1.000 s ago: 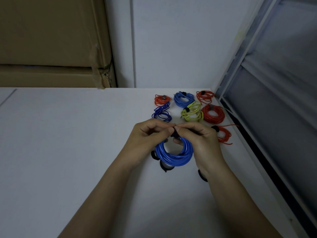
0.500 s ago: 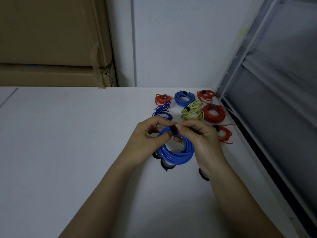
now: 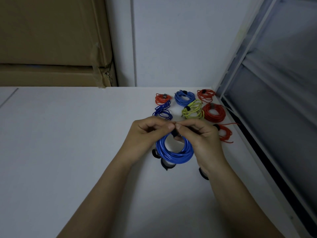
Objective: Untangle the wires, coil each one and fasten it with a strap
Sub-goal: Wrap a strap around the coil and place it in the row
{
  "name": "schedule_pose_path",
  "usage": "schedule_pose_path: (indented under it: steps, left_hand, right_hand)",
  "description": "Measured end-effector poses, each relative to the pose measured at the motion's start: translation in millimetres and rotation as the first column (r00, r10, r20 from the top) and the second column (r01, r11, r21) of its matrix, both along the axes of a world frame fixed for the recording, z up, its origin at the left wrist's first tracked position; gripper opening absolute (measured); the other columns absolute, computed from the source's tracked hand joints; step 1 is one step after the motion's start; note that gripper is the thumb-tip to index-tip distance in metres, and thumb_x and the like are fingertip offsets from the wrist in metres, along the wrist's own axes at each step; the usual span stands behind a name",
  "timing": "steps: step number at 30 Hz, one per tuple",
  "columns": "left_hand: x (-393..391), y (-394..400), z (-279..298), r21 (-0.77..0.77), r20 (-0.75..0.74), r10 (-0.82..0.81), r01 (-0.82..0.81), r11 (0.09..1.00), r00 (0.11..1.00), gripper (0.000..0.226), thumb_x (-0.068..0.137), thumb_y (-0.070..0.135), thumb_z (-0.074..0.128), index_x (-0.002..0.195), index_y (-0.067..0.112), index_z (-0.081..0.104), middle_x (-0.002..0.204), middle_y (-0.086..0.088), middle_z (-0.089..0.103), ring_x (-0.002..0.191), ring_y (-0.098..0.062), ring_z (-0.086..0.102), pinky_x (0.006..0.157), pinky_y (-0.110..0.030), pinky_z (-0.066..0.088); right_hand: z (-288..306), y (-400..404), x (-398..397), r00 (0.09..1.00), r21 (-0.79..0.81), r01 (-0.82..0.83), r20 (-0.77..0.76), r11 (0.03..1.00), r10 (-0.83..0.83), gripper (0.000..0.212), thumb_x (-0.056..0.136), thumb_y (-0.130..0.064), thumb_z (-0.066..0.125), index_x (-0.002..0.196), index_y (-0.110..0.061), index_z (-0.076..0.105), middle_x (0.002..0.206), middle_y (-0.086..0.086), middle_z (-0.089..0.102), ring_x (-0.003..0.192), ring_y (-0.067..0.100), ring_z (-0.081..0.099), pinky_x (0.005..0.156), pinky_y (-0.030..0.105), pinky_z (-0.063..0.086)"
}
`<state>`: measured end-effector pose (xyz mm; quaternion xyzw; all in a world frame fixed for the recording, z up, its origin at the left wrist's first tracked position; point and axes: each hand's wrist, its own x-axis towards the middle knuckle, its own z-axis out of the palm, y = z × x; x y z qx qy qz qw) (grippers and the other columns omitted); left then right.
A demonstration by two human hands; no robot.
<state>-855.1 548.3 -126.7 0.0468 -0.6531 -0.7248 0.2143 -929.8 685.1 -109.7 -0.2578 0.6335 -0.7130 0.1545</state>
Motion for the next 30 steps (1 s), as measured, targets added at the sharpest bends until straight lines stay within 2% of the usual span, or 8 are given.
schedule_pose_path:
  steps: [6, 10, 16, 21, 25, 27, 29, 30]
  left_hand:
    - [-0.5, -4.6, -2.0, -0.083, -0.018, -0.036, 0.035, 0.996, 0.999, 0.014, 0.081, 0.008, 0.069, 0.094, 0.007, 0.072, 0.088, -0.008, 0.075, 0.085, -0.019, 0.072, 0.081, -0.024, 0.054]
    - [0.2, -5.1, -2.1, -0.103, -0.017, -0.031, 0.029, 0.994, 0.999, 0.019, 0.078, 0.011, 0.072, 0.096, 0.005, 0.071, 0.089, -0.008, 0.075, 0.087, -0.021, 0.072, 0.084, -0.026, 0.054]
    - [-0.4, -3.2, -3.3, -0.218, 0.001, 0.007, -0.007, 0.976, 1.000, 0.019, 0.078, 0.006, 0.075, 0.094, 0.014, 0.070, 0.088, -0.006, 0.074, 0.087, -0.022, 0.070, 0.079, -0.029, 0.056]
    - [-1.5, 2.7, -6.5, -0.333, 0.022, 0.051, -0.041, 0.942, 0.998, 0.025, 0.077, 0.007, 0.078, 0.096, 0.015, 0.065, 0.090, -0.005, 0.069, 0.087, -0.023, 0.063, 0.076, -0.030, 0.056]
    - [-0.6, 1.2, -5.7, -0.500, 0.023, 0.113, -0.086, 0.862, 0.993, 0.028, 0.076, 0.013, 0.079, 0.100, 0.021, 0.067, 0.094, 0.010, 0.067, 0.084, -0.005, 0.061, 0.070, -0.016, 0.051]
    - [-0.1, 1.6, -5.3, -0.594, -0.003, 0.152, -0.124, 0.795, 0.988, 0.030, 0.077, 0.015, 0.078, 0.107, 0.016, 0.071, 0.096, 0.009, 0.068, 0.086, -0.003, 0.060, 0.073, -0.011, 0.050]
    - [1.0, 3.2, -4.6, -0.643, -0.025, 0.169, -0.145, 0.752, 0.985, 0.029, 0.079, 0.015, 0.076, 0.108, 0.012, 0.072, 0.093, 0.004, 0.072, 0.084, -0.005, 0.063, 0.075, -0.014, 0.052]
    - [1.3, 3.7, -4.2, -0.675, -0.025, 0.175, -0.146, 0.723, 0.984, 0.027, 0.081, 0.016, 0.075, 0.108, 0.013, 0.072, 0.091, 0.002, 0.073, 0.081, -0.008, 0.065, 0.075, -0.022, 0.054]
  right_hand:
    - [-1.9, -0.2, -0.5, 0.999, 0.013, -0.011, 0.049, 1.000, 0.011, 0.013, 0.083, 0.002, 0.065, 0.082, -0.008, 0.072, 0.082, 0.008, 0.074, 0.077, 0.020, 0.071, 0.064, 0.022, 0.055]
    - [-1.6, -0.5, -0.8, 0.997, -0.002, -0.017, 0.081, 1.000, 0.017, 0.017, 0.084, 0.001, 0.065, 0.079, -0.013, 0.073, 0.081, 0.007, 0.074, 0.078, 0.021, 0.071, 0.066, 0.024, 0.056]
    - [-2.1, -0.3, 0.5, 1.000, 0.025, 0.015, 0.011, 1.000, -0.016, 0.021, 0.084, 0.001, 0.065, 0.077, -0.017, 0.072, 0.077, 0.003, 0.073, 0.075, 0.017, 0.071, 0.065, 0.024, 0.057]
    - [-1.5, 1.5, -1.6, 0.987, 0.110, 0.069, -0.153, 0.991, -0.052, 0.029, 0.084, -0.005, 0.069, 0.071, -0.030, 0.071, 0.074, -0.006, 0.072, 0.070, 0.007, 0.067, 0.065, 0.018, 0.053]
    - [-5.6, -0.1, -0.7, 0.972, 0.132, 0.101, -0.226, 0.986, -0.069, 0.018, 0.082, -0.008, 0.072, 0.076, -0.025, 0.071, 0.077, -0.008, 0.072, 0.074, 0.005, 0.068, 0.068, 0.018, 0.053]
    - [-8.6, -1.4, 0.5, 0.964, 0.128, 0.132, -0.248, 0.983, -0.097, 0.014, 0.080, -0.011, 0.075, 0.078, -0.023, 0.068, 0.078, -0.008, 0.072, 0.076, 0.007, 0.069, 0.068, 0.018, 0.053]
    - [-10.6, -1.9, -0.1, 0.965, 0.112, 0.135, -0.239, 0.985, -0.106, 0.015, 0.079, -0.012, 0.076, 0.078, -0.021, 0.065, 0.077, -0.008, 0.071, 0.075, 0.007, 0.069, 0.065, 0.015, 0.052]
    - [-11.2, -2.1, -0.6, 0.966, 0.110, 0.132, -0.236, 0.985, -0.103, 0.015, 0.079, -0.011, 0.077, 0.078, -0.021, 0.065, 0.077, -0.008, 0.071, 0.075, 0.007, 0.069, 0.065, 0.016, 0.053]
